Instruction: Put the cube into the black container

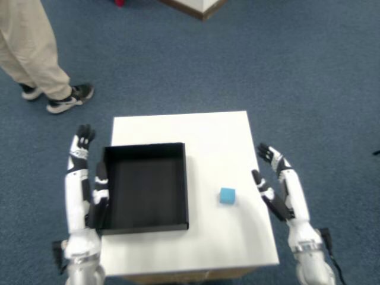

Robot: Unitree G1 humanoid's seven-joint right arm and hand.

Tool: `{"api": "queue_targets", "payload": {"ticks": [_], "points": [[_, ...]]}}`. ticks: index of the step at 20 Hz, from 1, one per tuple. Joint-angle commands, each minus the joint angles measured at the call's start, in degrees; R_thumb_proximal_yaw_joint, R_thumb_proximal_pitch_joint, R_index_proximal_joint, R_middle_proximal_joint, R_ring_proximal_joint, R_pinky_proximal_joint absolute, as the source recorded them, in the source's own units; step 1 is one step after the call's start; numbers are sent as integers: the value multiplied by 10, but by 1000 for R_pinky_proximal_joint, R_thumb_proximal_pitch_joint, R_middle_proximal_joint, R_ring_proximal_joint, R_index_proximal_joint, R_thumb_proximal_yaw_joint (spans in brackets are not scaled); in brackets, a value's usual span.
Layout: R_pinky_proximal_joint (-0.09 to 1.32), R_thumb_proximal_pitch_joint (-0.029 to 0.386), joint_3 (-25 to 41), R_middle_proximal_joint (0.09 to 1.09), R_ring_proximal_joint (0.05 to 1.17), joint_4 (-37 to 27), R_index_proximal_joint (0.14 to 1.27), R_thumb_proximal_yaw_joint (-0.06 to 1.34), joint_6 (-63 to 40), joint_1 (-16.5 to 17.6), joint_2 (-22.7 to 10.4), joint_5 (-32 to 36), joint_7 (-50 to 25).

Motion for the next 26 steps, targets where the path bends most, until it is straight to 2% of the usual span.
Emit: {"api": "queue_targets", "payload": {"ticks": [1, 4, 7, 13, 16, 20, 26], "points": [[237, 9, 35, 279, 308, 3, 265, 363, 4, -26, -14, -14, -65], [238, 8, 90, 282, 306, 7, 266, 358, 30, -32, -22, -45, -132], [245, -1, 178, 282, 305, 11, 267, 335, 85, -42, -32, -99, -234], [291, -4, 330, 285, 313, -25, 278, 369, 216, -57, -48, -209, -479], [311, -6, 376, 292, 321, -46, 290, 385, 281, -56, -55, -251, -560], [316, -9, 407, 292, 319, -66, 295, 394, 350, -53, -60, -282, -599], [303, -15, 428, 294, 314, -76, 307, 385, 439, -55, -68, -305, -596]]}}
